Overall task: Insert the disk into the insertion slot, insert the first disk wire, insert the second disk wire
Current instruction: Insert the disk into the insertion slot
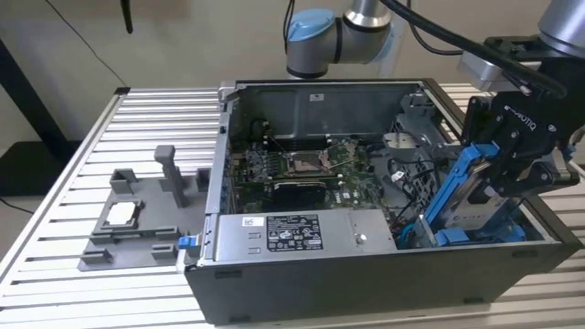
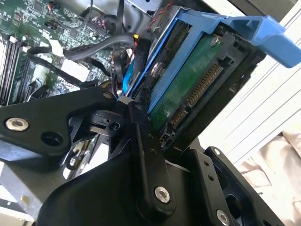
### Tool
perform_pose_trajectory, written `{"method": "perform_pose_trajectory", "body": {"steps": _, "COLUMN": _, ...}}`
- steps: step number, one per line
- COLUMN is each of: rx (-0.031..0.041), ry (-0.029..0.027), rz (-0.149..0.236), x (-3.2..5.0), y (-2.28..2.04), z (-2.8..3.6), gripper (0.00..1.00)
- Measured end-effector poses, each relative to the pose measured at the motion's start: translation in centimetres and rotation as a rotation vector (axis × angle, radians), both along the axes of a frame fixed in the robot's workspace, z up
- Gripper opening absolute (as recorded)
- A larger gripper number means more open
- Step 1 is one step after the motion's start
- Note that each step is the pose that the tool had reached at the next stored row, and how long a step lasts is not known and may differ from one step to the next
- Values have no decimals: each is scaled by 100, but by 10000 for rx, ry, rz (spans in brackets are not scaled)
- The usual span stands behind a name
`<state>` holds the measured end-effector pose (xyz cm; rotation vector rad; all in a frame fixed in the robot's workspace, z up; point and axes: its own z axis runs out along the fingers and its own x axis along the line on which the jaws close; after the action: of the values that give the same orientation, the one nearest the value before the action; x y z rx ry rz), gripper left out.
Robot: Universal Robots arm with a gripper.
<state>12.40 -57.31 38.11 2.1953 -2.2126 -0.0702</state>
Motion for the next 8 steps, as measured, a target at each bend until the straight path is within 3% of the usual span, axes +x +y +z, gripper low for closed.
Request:
{"method": "perform_pose_trajectory", "body": {"steps": 7, "rx": -1, "ry": -1, "rz": 0, "x": 0, "y": 0, "z": -3, "gripper": 34}}
{"method": "perform_pose_trajectory", "body": {"steps": 8, "rx": -1, "ry": -1, "rz": 0, "x": 0, "y": 0, "z": -3, "gripper": 40}}
